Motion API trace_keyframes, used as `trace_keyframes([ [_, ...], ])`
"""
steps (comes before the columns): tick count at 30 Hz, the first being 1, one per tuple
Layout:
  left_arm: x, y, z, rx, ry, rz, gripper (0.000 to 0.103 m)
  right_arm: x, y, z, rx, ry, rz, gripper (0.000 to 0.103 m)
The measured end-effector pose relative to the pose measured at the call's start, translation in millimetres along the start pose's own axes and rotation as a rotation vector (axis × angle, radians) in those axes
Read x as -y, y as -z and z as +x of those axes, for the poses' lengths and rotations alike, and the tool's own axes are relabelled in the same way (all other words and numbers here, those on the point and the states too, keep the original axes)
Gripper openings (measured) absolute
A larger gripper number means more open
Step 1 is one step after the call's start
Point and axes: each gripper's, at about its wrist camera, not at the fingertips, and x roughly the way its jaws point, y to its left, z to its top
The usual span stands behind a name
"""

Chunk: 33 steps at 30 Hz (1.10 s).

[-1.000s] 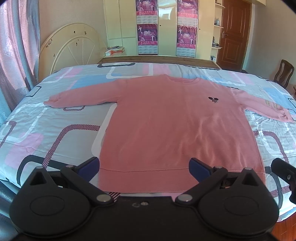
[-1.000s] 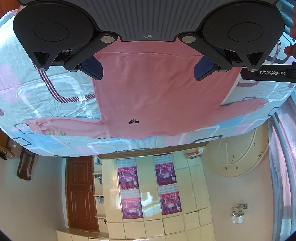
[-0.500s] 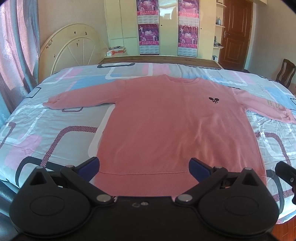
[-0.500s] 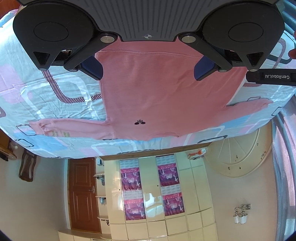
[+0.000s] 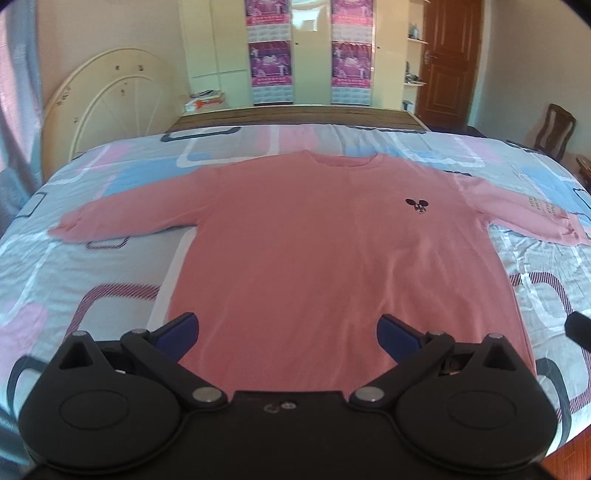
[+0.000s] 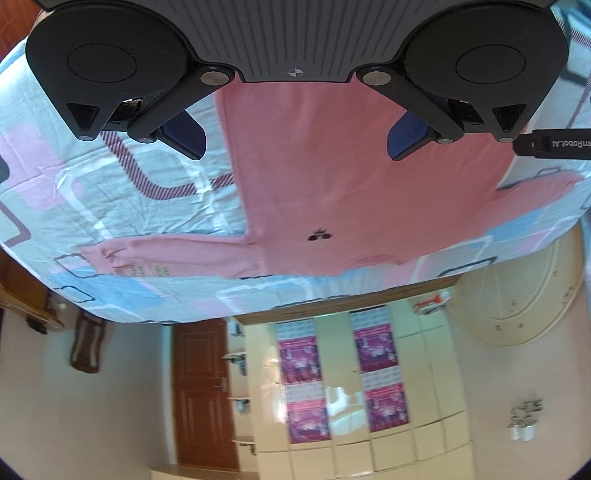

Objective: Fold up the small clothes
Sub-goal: 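Move the right tool to the sleeve cuff and close on it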

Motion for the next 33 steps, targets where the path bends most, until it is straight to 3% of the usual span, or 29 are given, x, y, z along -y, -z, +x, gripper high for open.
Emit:
trace_keyframes([
  [8, 2, -39, 45, -0.004, 0.051, 0.066, 0.103, 2, -29, 35, 0.002, 0.107, 0.049, 0.103],
  [18, 27, -75, 95, -0.034, 0.076, 0.082, 0.103, 31, -54, 86, -0.036, 0.158, 0.076, 0.103],
  [23, 53, -91, 126, -0.06, 0.073, 0.037, 0.103, 78, -69, 122, -0.049, 0.183, 0.082, 0.103],
  [33, 124, -119, 198, -0.093, 0.082, 0.023, 0.102, 211, -100, 204, -0.107, 0.296, 0.173, 0.103],
])
